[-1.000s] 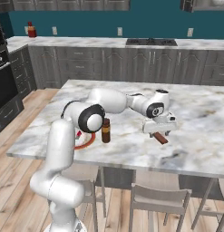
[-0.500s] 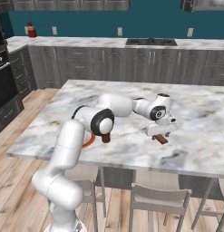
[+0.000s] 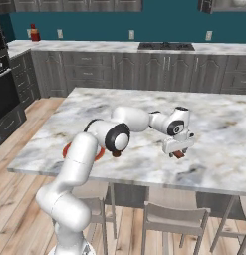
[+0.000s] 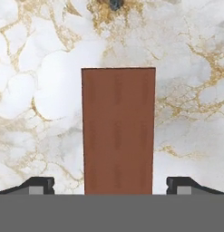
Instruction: Take the cinnamon bottle from the cabinet and place it on the dining table, next to the plate with the cupcake. Then take the chocolate from the dining counter and place it on the cupcake plate.
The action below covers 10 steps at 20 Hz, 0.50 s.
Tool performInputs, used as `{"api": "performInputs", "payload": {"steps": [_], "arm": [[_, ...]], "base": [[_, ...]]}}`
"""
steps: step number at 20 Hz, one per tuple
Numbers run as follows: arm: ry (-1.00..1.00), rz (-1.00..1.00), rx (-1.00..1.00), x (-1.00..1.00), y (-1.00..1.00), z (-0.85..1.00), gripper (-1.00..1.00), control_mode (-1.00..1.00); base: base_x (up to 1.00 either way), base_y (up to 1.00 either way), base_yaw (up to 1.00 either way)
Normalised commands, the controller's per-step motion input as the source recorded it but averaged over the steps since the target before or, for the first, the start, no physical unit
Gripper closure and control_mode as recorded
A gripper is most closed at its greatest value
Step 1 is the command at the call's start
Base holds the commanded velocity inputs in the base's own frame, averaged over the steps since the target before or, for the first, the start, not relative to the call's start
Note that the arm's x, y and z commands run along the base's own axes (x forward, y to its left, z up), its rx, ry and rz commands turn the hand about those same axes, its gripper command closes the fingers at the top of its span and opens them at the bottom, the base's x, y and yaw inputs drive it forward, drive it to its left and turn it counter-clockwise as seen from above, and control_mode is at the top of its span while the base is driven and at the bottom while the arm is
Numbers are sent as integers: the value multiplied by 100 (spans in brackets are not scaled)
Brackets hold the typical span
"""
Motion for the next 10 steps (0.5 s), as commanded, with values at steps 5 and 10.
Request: {"api": "performInputs", "payload": {"steps": [5, 10], "arm": [[0, 1, 0, 2, 0, -24, -100, -100], [-2, 0, -2, 1, 2, -45, 100, -100]], "base": [[0, 0, 0], [0, 0, 0]]}}
